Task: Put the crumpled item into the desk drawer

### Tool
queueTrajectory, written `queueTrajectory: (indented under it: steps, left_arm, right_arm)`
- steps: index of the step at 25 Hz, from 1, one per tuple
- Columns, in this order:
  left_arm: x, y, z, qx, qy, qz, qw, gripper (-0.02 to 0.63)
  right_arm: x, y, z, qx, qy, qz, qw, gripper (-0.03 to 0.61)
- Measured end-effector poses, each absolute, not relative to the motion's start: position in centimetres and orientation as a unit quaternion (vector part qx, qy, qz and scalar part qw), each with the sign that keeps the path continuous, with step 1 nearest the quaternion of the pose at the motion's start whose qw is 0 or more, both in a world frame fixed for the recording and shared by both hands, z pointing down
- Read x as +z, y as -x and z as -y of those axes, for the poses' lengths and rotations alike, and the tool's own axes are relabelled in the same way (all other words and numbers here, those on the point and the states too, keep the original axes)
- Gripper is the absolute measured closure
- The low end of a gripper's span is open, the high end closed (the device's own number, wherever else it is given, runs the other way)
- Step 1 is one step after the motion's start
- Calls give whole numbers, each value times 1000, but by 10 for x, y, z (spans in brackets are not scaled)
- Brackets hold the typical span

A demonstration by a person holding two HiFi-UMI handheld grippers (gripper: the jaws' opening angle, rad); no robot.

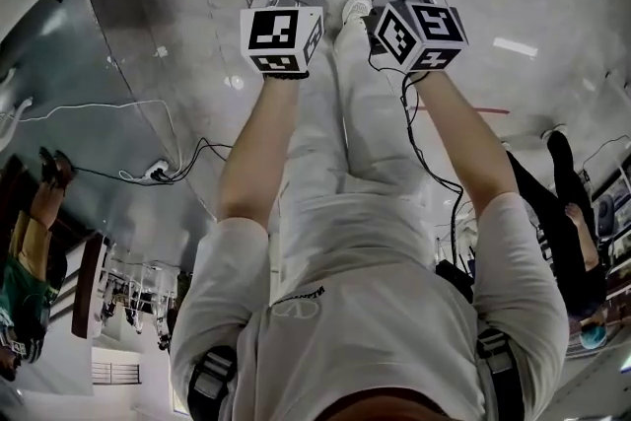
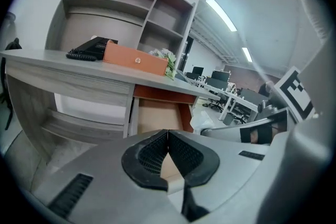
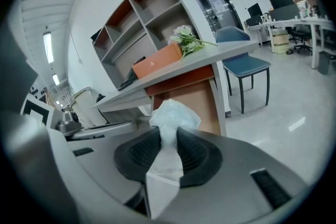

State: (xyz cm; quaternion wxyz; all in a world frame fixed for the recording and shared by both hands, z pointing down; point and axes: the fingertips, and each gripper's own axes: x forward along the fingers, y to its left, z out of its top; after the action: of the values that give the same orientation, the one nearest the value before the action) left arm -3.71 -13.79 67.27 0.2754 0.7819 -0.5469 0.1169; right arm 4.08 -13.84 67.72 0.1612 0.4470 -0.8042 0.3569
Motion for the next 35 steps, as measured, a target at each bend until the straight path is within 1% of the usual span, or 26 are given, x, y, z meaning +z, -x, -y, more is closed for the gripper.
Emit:
queueTrajectory:
  steps: [5,14,35]
  left_arm:
    - [703,38,138,120,-777,551,280,611]
    - [736,18,145,127,-777,540,297,611]
    - [764,22,158,142,-770,541,309,611]
  right_arm:
    - [708,-45,136,354,-451,802,168,489]
    - [733,-52,144,358,-459,795,172,489]
    - [761,-44,156,362,-461,789,185,489]
